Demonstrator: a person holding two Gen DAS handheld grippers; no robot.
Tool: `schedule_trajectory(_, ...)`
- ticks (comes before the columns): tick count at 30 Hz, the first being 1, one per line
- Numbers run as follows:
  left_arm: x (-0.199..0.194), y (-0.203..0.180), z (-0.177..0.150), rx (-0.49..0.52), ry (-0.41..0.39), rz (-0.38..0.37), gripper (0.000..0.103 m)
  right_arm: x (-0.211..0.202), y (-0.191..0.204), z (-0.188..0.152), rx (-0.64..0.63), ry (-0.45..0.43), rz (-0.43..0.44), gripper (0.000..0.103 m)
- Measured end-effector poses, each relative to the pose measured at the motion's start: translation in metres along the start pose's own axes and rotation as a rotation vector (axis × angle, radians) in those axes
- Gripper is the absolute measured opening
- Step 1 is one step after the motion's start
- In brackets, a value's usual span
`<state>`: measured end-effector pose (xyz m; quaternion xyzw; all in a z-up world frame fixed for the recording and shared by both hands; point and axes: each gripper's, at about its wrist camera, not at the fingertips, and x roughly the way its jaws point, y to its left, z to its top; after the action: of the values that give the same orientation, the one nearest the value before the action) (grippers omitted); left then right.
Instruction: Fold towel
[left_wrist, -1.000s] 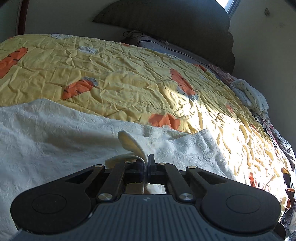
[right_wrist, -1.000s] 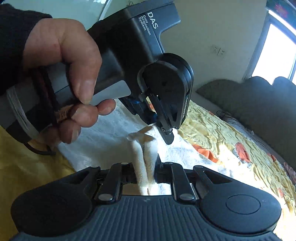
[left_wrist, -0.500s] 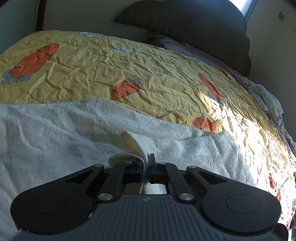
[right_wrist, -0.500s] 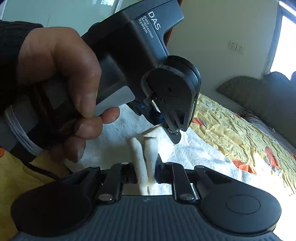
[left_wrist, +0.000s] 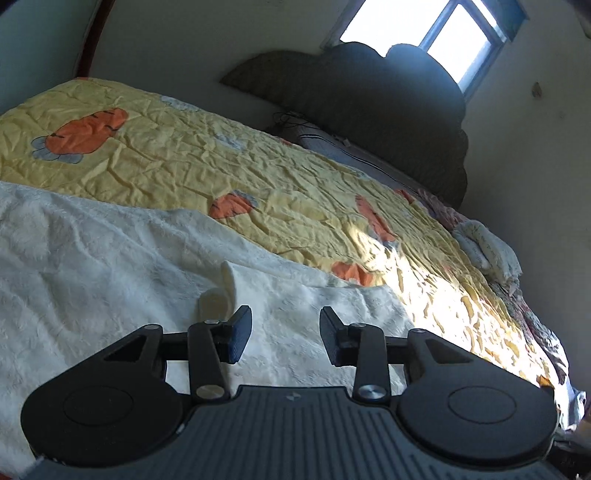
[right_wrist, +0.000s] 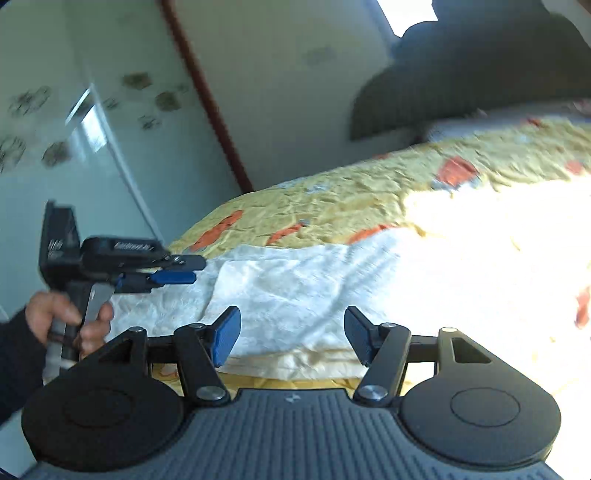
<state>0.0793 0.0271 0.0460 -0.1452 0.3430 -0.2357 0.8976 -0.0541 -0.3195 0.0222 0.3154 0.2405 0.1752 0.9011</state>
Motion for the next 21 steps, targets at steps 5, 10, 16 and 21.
schedule_trajectory(5,0.035,-0.046,-0.049,0.228,0.106,0.010,0.045,0.015,-0.054,-0.011,0.463,0.020,0.140,0.063)
schedule_trajectory(10,0.037,-0.048,-0.072,0.331,0.078,0.039,0.047,0.037,-0.068,-0.021,0.610,0.078,0.082,0.063)
schedule_trajectory(16,0.035,-0.036,-0.078,0.321,0.036,0.016,0.049,0.036,-0.083,-0.041,0.795,0.076,0.104,0.063)
schedule_trajectory(21,0.034,-0.037,-0.082,0.324,0.011,0.011,0.050,0.039,-0.088,-0.047,0.884,0.044,0.129,0.064)
